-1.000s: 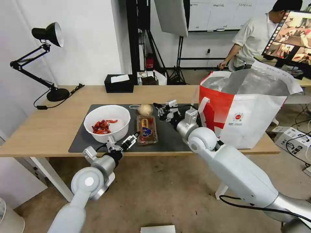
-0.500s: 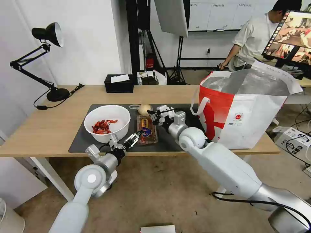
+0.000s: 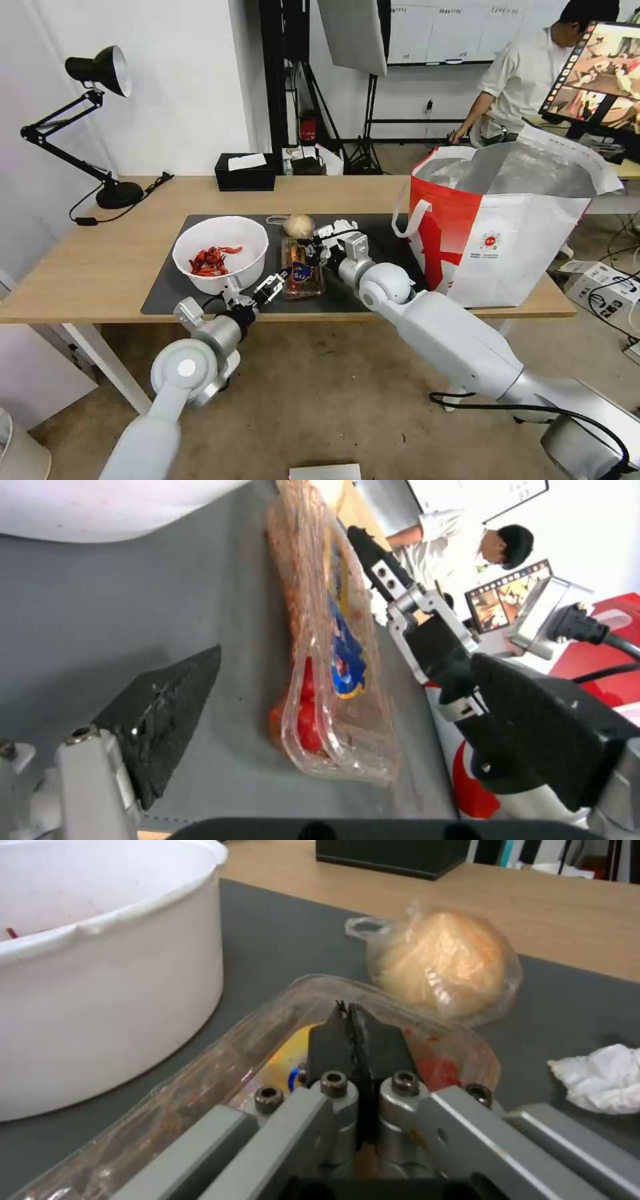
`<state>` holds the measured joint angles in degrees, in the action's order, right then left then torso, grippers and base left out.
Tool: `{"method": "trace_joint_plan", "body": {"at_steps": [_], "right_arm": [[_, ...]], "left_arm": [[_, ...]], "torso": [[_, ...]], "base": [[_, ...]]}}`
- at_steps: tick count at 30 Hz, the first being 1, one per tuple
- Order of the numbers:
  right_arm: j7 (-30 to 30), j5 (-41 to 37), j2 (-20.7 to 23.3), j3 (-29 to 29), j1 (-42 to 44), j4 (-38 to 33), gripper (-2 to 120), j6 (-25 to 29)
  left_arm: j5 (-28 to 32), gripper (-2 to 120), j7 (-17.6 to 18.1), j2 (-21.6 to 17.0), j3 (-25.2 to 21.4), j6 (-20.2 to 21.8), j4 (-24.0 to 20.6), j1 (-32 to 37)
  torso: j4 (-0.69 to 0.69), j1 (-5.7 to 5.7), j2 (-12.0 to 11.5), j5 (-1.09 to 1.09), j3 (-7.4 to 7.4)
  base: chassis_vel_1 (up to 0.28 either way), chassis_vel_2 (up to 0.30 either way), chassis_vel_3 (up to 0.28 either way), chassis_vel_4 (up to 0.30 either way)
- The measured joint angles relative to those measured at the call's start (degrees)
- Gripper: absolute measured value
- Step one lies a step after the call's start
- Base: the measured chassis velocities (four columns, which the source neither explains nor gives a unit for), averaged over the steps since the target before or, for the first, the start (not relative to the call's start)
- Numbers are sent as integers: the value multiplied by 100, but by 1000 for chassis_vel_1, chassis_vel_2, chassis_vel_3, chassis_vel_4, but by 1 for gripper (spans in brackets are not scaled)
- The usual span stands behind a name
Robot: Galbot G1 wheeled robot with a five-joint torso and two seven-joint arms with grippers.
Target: Pick up the trash from the table and place it into the takeout bag.
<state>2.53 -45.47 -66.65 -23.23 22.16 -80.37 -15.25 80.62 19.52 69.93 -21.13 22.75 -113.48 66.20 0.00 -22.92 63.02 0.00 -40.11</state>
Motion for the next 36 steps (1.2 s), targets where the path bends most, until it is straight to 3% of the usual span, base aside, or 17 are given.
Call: {"method": "trace_joint_plan", "body": {"at_steps": [36], "right_arm": [[64, 40, 25, -4, 73, -127, 0, -70]], "left_arm": [[16, 100, -25, 68, 257, 2, 198, -178]], "torso": [[0, 0, 0, 0, 0]], "base": [[0, 0, 0, 0]]}}
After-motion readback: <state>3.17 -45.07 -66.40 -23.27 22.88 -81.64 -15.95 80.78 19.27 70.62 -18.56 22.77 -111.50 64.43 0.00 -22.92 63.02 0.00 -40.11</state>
